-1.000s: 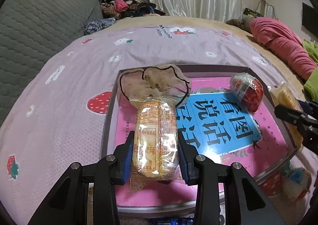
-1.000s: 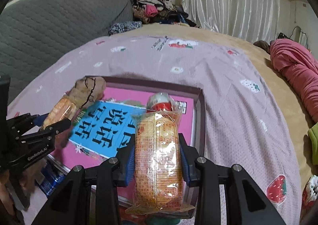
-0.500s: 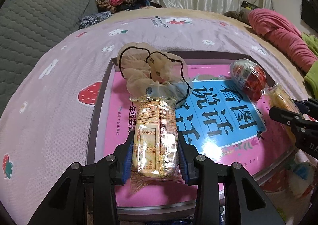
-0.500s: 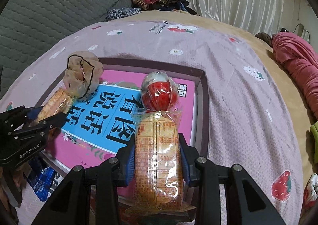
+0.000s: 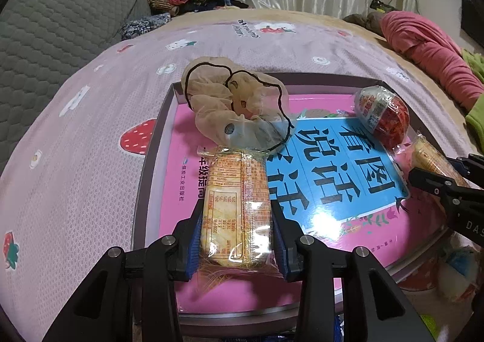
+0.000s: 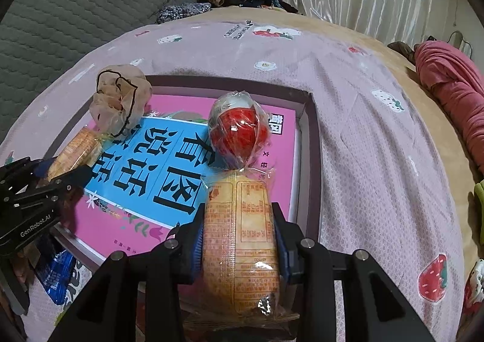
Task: Organize objects
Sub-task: 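Lower and open the right tool onto the tray while the left tool releases its wafer pack, then withdraw both open tools back from the pink tray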
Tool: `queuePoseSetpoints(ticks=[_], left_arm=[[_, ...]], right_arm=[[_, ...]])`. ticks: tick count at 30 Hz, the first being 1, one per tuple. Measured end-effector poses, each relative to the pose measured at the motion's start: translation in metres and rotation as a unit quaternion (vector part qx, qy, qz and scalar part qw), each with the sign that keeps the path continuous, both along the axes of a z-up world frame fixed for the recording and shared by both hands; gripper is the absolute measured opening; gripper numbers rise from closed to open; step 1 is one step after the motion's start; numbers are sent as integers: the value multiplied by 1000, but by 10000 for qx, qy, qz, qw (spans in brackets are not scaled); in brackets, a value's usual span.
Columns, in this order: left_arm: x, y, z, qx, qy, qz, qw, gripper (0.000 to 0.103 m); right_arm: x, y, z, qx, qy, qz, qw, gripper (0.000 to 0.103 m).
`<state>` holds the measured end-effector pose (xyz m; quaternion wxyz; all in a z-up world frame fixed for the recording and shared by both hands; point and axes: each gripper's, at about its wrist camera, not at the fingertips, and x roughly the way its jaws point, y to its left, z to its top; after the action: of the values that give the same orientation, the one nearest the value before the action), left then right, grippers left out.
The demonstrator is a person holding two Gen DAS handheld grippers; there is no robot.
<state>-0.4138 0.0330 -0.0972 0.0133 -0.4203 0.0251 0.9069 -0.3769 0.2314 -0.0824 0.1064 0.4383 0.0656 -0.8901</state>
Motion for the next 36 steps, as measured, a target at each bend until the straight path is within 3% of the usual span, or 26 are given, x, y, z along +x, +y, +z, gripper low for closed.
queuePoseSetpoints(ticks=[6,10,15,18,25,29,30,31,36], left_arm=[[-1,-1,0,4,-47,16,10000,42],[2,-3,1,-25,-63,24,10000,49],[4,-2,2,-18,-103,18,9999,51],[7,-2,5,-38,-83,9,10000,62],[12,-5,13,-11,-4,22,10000,64],[16,-9,19,80,39,53,9999,67],[17,-10,22,87,80,65,9999,76],[19,-11,26,77,136,88,9998,78],[29,-13,42,1,378,172,9991,78]], right_arm=[[-1,2,0,-15,38,-47,10000,40],[-2,3,2,-1,38,-31,10000,41],[-1,5,6,-17,101,-48,9999,48],[1,5,9,-50,147,-52,9999,50],[5,5,16,-71,246,-95,9996,51],[9,6,24,-104,369,-123,9992,58],[10,6,27,-117,424,-121,9990,60],[12,6,31,-134,481,-134,9987,61],[22,3,50,-245,754,-112,9968,69]])
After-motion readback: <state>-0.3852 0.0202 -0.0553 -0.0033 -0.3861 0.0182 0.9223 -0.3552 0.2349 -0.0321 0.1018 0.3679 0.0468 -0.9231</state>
